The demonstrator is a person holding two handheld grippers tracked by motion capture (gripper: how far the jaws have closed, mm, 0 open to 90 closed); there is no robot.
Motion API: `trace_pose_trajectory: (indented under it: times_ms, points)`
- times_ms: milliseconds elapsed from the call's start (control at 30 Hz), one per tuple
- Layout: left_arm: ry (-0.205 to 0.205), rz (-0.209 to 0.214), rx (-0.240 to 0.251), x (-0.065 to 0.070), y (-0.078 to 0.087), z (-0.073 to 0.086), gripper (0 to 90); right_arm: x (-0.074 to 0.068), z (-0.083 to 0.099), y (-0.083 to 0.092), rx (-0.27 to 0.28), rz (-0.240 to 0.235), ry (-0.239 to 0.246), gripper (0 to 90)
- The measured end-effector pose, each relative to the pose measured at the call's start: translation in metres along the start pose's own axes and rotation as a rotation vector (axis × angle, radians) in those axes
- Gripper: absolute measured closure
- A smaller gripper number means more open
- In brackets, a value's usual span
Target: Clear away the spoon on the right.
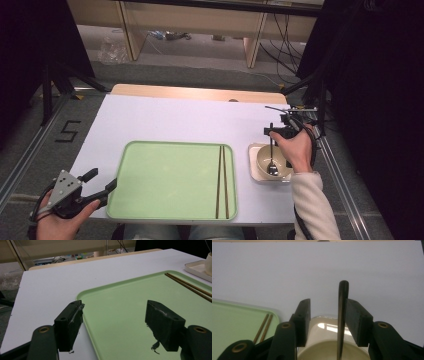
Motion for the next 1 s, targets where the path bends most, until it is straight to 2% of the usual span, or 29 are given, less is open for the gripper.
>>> trace_pose_trajectory:
  times_ms: [33, 67, 100, 133, 200, 267, 300, 333, 367, 400, 467, 500, 700, 767, 800, 833, 900, 933, 1000]
  points:
    - [0.002, 0.003, 0.004, 0.0, 0.0, 0.0, 29.9, 0.001, 0.0, -0.001, 0.005, 0.006, -0.001, 58.2]
    - [-0.001, 0.001, 0.003, 0.0, 0.001, -0.001, 29.9, 0.0, 0.002, 0.0, -0.01, 0.021, -0.035, 58.6]
    - [-0.001, 0.0, 0.004, 0.0, 0.001, -0.001, 29.9, 0.002, 0.002, 0.0, -0.019, 0.022, -0.01, 59.5]
    - [0.0, 0.006, 0.007, 0.001, 0.001, -0.001, 29.9, 0.001, 0.003, -0.001, -0.023, 0.025, -0.031, 60.1]
    - [0.0, 0.001, 0.006, 0.0, 0.001, -0.001, 29.9, 0.002, 0.003, -0.002, -0.023, 0.016, -0.025, 61.8]
    - [-0.001, 0.0, 0.003, 0.0, 0.001, -0.001, 29.9, 0.002, 0.005, -0.002, -0.036, 0.028, -0.058, 63.9]
    - [-0.001, -0.001, 0.001, 0.0, 0.001, 0.0, 29.9, 0.003, 0.006, -0.002, -0.038, 0.032, -0.055, 64.2]
    - [-0.001, -0.001, 0.001, 0.0, 0.001, 0.0, 29.9, 0.005, 0.005, -0.003, -0.038, 0.034, -0.029, 64.4]
    - [0.0, -0.001, 0.002, 0.0, 0.001, -0.001, 29.9, 0.004, 0.005, -0.003, -0.035, 0.03, -0.049, 64.8]
    - [0.001, -0.001, 0.002, 0.0, 0.0, 0.0, 29.9, 0.005, 0.006, -0.004, -0.046, 0.019, -0.042, 65.1]
    - [0.003, 0.002, 0.0, 0.001, 0.0, 0.0, 29.9, 0.006, 0.006, -0.005, -0.038, 0.038, -0.048, 66.2]
    - [0.002, 0.001, 0.001, 0.001, 0.0, 0.0, 29.9, 0.009, 0.006, -0.006, -0.039, 0.025, -0.018, 66.8]
    - [0.001, 0.001, 0.001, 0.0, 0.001, 0.0, 30.0, 0.011, 0.008, -0.009, -0.047, 0.056, -0.024, 72.4]
    - [0.003, 0.004, 0.0, 0.001, 0.0, 0.0, 30.0, 0.013, 0.007, -0.009, -0.05, 0.057, -0.011, 73.6]
    - [0.008, 0.003, 0.0, 0.001, 0.0, 0.0, 30.0, 0.011, 0.007, -0.01, -0.031, 0.063, -0.036, 74.4]
    - [0.014, 0.003, -0.002, 0.001, 0.0, 0.0, 30.0, 0.012, 0.007, -0.01, -0.035, 0.063, -0.038, 75.0]
    - [0.014, 0.002, -0.002, 0.001, 0.0, 0.0, 30.0, 0.014, 0.008, -0.011, -0.045, 0.059, -0.026, 75.8]
    - [0.015, 0.002, -0.002, 0.001, 0.0, 0.0, 30.0, 0.017, 0.007, -0.012, -0.042, 0.06, -0.004, 77.1]
    - [0.014, 0.002, -0.002, 0.001, 0.0, 0.0, 30.1, 0.017, 0.007, -0.013, -0.037, 0.062, -0.008, 77.6]
Point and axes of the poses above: each handheld gripper's, and its own axes: y roughly backward along the jaws, z roughly out of its underside, x roughly to its right, the point moved 6 cm from there along -y, roughly forward along the jaws, and after that the axes turned 9 degrees about -z, right-handed, at the moved point
